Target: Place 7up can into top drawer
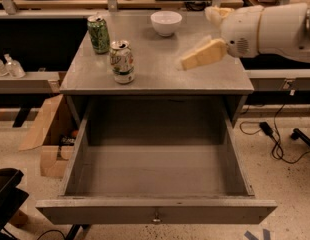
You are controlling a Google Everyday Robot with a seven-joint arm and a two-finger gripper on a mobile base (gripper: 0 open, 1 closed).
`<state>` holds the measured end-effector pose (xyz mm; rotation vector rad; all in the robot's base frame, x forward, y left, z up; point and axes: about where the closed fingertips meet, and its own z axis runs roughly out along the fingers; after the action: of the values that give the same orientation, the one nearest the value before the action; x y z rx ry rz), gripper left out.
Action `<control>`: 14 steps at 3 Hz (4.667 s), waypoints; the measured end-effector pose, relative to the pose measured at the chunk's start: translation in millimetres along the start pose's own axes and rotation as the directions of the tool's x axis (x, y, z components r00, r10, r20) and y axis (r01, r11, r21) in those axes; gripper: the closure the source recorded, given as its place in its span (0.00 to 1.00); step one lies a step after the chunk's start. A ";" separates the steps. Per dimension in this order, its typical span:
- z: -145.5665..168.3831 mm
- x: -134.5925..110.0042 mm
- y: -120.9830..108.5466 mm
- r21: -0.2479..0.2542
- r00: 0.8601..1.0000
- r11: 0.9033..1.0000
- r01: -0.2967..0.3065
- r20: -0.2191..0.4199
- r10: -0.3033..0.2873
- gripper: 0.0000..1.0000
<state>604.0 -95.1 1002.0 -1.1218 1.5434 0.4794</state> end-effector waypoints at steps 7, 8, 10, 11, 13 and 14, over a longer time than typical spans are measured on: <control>229.9 60.3 11.7 -0.156 0.978 0.981 -0.120 0.149 0.143 0.04; 248.1 40.0 19.3 -0.194 0.968 0.975 -0.111 0.201 0.151 0.22; 259.8 18.8 30.6 -0.238 0.955 0.966 -0.105 0.247 0.165 0.69; 261.6 17.6 32.7 -0.242 0.955 0.965 -0.104 0.247 0.165 0.92; 242.1 -28.5 76.5 -0.268 0.960 0.963 -0.015 0.267 0.089 1.00; 216.2 -26.7 109.4 -0.214 0.976 0.977 -0.005 0.211 0.052 1.00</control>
Offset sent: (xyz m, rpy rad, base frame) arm 0.0399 0.0331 -0.0443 -0.0148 -0.0161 0.0123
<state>624.6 137.6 932.2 -1.1691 1.3426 0.7755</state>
